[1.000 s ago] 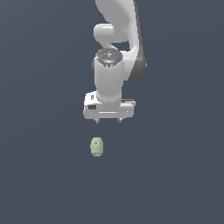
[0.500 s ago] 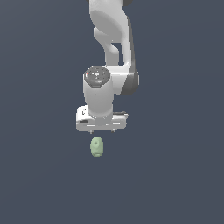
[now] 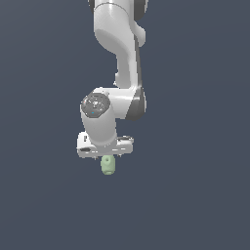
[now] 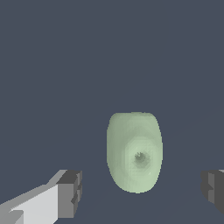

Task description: Pick up the object and move it to a goal position.

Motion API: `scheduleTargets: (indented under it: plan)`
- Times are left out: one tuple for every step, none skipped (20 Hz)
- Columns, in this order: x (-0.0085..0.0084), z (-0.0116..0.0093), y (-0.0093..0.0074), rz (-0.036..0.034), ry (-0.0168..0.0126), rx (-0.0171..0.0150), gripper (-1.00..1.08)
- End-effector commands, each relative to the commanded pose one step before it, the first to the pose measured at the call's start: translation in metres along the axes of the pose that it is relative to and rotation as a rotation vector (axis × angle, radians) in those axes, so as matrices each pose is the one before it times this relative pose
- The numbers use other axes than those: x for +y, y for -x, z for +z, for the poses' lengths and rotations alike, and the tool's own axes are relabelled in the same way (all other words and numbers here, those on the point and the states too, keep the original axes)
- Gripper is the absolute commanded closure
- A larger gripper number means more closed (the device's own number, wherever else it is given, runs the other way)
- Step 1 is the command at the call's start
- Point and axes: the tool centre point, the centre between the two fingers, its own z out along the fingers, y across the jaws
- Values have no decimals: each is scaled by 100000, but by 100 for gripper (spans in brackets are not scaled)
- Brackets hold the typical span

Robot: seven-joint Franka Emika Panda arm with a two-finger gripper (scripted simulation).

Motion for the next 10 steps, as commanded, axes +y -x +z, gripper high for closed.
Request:
scheduleTargets:
  plan:
    - [376, 434, -299, -443, -196, -18, -92]
    - [95, 111, -57, -83, -46, -24, -92]
    - [68, 79, -40, -59, -32, -17, -92]
    - [63, 38, -17, 0, 0, 0, -92]
    - [-15, 29, -17, -59, -33, -17, -92]
    - [-38, -50, 86, 151, 43, -63, -92]
    - [1, 45, 0, 0, 0, 0, -92]
    - [3, 135, 0, 0, 0, 0, -92]
    - [5, 224, 1, 0, 0, 0, -92]
    - [7, 312, 3, 0, 0, 0, -92]
